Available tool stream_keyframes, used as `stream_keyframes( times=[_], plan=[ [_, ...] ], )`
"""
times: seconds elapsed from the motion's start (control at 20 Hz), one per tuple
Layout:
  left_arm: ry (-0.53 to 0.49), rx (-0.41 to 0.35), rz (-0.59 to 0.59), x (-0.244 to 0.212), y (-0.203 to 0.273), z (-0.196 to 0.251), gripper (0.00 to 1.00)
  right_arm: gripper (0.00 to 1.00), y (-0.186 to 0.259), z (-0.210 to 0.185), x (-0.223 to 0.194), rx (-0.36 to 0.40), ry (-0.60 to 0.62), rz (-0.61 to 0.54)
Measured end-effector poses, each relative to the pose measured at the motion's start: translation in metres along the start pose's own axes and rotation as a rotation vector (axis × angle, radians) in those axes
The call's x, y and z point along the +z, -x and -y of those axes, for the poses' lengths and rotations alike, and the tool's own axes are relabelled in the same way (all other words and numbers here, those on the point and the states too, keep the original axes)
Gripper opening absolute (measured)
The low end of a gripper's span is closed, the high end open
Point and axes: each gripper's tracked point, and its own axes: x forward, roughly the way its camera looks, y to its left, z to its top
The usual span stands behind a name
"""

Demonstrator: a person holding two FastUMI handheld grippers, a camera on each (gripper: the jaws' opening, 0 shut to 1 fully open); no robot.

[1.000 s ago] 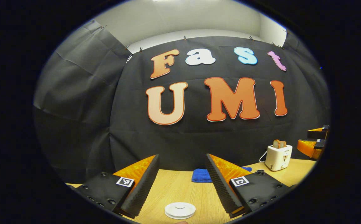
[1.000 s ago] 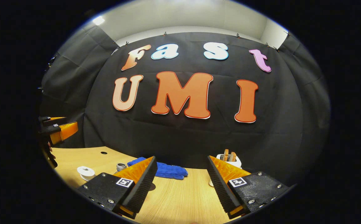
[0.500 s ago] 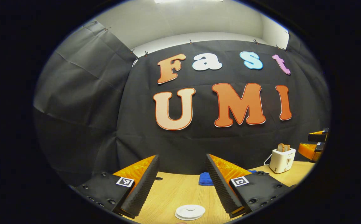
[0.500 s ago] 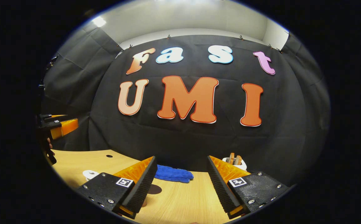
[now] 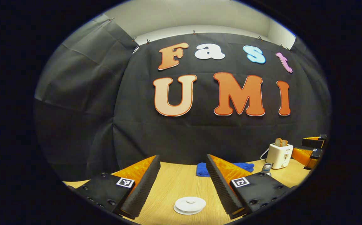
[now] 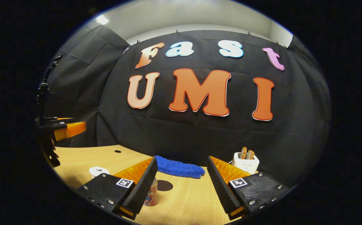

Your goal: Open the teacup lid with one hand, grasp the water bottle and pour water into the teacup with the other hand; after pouring, place the water bottle on the coaster and then close the teacup lid.

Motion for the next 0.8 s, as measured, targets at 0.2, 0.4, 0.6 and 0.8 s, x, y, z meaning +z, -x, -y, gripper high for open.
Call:
stream_keyframes(
  times=[0.2, 0.4, 0.6, 0.8],
  plan=[
    [-0.031, -0.036, -0.073, -0.031, 0.000, 0.007, 1.00, 0.96, -0.007, -0.019, -0.027, 0.044, -0.024, -0.063],
    [-0.023, -0.074, -0.151, -0.061, -0.002, 0.016, 0.93, 0.96, -0.015, -0.033, -0.053, 0.073, -0.012, -0.128],
    [-0.030, -0.093, -0.226, -0.090, -0.007, 0.019, 0.97, 0.96, -0.018, -0.049, -0.074, 0.116, -0.033, -0.187],
    [-0.046, -0.094, -0.306, -0.121, -0.012, 0.016, 0.98, 0.96, -0.020, -0.064, -0.092, 0.160, -0.046, -0.230]
  ],
)
